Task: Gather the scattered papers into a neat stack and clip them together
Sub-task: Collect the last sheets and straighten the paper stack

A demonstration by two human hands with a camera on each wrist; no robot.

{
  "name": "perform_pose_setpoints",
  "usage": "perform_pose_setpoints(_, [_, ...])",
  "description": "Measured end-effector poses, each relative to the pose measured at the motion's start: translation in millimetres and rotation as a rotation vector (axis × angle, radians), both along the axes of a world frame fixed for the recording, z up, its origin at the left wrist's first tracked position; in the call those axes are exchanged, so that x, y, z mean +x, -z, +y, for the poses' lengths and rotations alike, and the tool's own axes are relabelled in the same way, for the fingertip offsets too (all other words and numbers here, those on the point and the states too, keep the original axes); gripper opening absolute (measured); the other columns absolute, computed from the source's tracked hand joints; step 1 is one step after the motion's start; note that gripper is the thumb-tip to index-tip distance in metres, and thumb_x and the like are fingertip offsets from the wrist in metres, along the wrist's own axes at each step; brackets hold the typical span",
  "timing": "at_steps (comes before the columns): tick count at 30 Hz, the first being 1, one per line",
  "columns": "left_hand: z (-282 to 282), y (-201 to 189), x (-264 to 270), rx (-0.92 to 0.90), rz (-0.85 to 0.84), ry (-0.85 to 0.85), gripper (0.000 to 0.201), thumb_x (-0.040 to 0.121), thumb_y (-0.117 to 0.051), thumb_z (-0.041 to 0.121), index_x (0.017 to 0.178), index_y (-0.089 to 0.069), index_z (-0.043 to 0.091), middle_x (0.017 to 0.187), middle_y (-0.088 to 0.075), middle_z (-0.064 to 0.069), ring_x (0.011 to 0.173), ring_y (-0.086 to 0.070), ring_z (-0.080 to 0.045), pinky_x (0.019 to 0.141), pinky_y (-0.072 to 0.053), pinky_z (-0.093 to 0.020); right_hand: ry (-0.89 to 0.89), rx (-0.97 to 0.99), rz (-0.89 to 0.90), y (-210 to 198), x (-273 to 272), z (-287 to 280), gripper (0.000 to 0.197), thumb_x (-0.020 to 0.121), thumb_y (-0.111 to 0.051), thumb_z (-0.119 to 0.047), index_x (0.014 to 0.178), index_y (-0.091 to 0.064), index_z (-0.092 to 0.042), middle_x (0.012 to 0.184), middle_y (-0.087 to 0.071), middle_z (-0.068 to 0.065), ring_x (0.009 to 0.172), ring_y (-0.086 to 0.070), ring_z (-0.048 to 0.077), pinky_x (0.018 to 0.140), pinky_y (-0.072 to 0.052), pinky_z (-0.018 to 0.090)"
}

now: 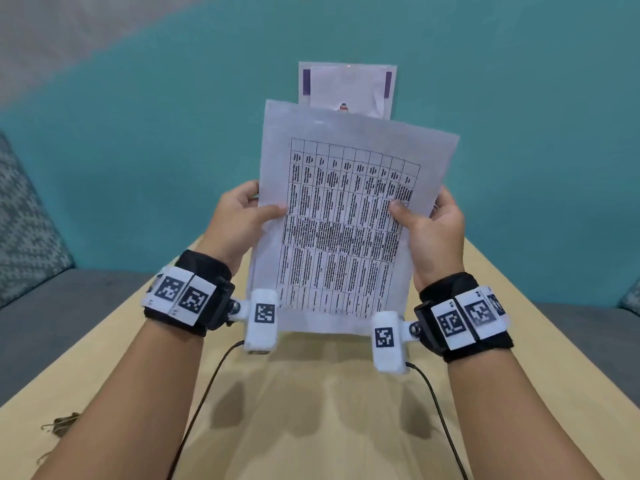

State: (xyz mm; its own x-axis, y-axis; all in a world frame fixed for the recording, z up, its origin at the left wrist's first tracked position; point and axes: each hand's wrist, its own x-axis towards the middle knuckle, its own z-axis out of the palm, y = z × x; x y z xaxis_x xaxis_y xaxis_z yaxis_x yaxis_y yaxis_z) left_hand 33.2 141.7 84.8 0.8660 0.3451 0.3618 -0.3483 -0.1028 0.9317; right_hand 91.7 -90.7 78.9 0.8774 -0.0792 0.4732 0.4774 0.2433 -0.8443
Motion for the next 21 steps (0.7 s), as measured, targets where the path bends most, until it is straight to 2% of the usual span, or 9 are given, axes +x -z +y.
perform_pose_setpoints(3, [-13,5,8,-0.005,-0.102,-0.100,0.029,0.095,-0.064,-0.004,0.114,-0.067,0.018,0.106,-0.077,0.003,0.091,-0.075,-0.010,0.083,-0.061,-0.026,0.099,-0.068,-0.113,-3,-5,7,0.033,0.090,-0.068,-0.001,0.095,-0.059,-0.033,0.093,-0.068,-0.010,0.085,-0.067,0.003,0.077,-0.056,0.020])
perform_pose_setpoints(5, [-19,11,12,-0.019,-0.121,-0.122,0.027,0.096,-0.062,-0.005,0.112,-0.066,0.017,0.106,-0.076,0.004,0.092,-0.075,-0.011,0.084,-0.061,-0.026,0.149,-0.111,-0.120,0,-3,11,0.027,0.091,-0.067,-0.006,0.097,-0.058,-0.031,0.095,-0.068,-0.007,0.084,-0.066,0.005,0.079,-0.058,0.024])
perform_pose_setpoints(7, [-22,20,16,-0.035,-0.069,-0.124,0.028,0.094,-0.061,-0.006,0.113,-0.066,0.014,0.107,-0.075,0.003,0.094,-0.073,-0.013,0.085,-0.060,-0.027,0.156,-0.165,-0.061,7,2,11,0.021,0.089,-0.067,-0.007,0.099,-0.060,-0.024,0.099,-0.070,0.000,0.086,-0.067,0.012,0.084,-0.059,0.034])
perform_pose_setpoints(9, [-22,31,18,-0.035,0.017,-0.113,0.029,0.090,-0.061,-0.006,0.109,-0.066,0.016,0.110,-0.074,0.001,0.103,-0.071,-0.020,0.088,-0.058,-0.033,0.101,-0.212,0.077,17,10,7,0.026,0.084,-0.069,-0.003,0.102,-0.063,-0.021,0.103,-0.072,0.004,0.093,-0.069,0.021,0.090,-0.057,0.044])
perform_pose_setpoints(11, [-23,40,20,-0.044,0.074,-0.091,0.033,0.087,-0.059,-0.007,0.106,-0.064,0.019,0.113,-0.073,-0.001,0.109,-0.069,-0.026,0.090,-0.056,-0.037,0.019,-0.232,0.206,27,15,1,0.036,0.081,-0.069,0.003,0.110,-0.063,-0.017,0.106,-0.073,0.003,0.099,-0.069,0.023,0.096,-0.054,0.047])
perform_pose_setpoints(14, [-26,44,19,-0.082,0.093,-0.065,0.038,0.081,-0.057,-0.003,0.114,-0.063,0.015,0.118,-0.072,-0.007,0.108,-0.066,-0.029,0.094,-0.055,-0.044,-0.049,-0.273,0.277,37,20,-3,0.041,0.077,-0.064,0.008,0.113,-0.065,-0.013,0.109,-0.073,0.004,0.104,-0.068,0.027,0.099,-0.052,0.050])
perform_pose_setpoints(16, [-25,44,19,-0.107,0.093,-0.063,0.038,0.076,-0.057,0.002,0.112,-0.062,0.016,0.118,-0.072,-0.008,0.102,-0.065,-0.028,0.088,-0.055,-0.044,-0.051,-0.274,0.283,37,21,-4,0.039,0.077,-0.062,0.010,0.108,-0.066,-0.012,0.108,-0.074,0.007,0.103,-0.068,0.029,0.095,-0.054,0.047])
perform_pose_setpoints(19, [-21,44,20,-0.117,0.101,-0.064,0.028,0.089,-0.051,-0.002,0.110,-0.058,0.016,0.109,-0.070,-0.002,0.091,-0.063,-0.021,0.071,-0.048,-0.031,-0.046,-0.243,0.277,33,21,-10,0.034,0.080,-0.058,0.010,0.098,-0.066,-0.018,0.099,-0.074,0.001,0.092,-0.068,0.023,0.078,-0.055,0.036])
perform_pose_setpoints(21, [-23,43,20,-0.110,0.116,-0.035,0.033,0.094,-0.046,-0.002,0.116,-0.060,0.018,0.109,-0.071,0.001,0.088,-0.065,-0.017,0.070,-0.048,-0.029,-0.059,-0.257,0.258,31,19,-10,0.030,0.084,-0.057,0.004,0.098,-0.067,-0.020,0.105,-0.073,0.000,0.101,-0.067,0.025,0.086,-0.054,0.039])
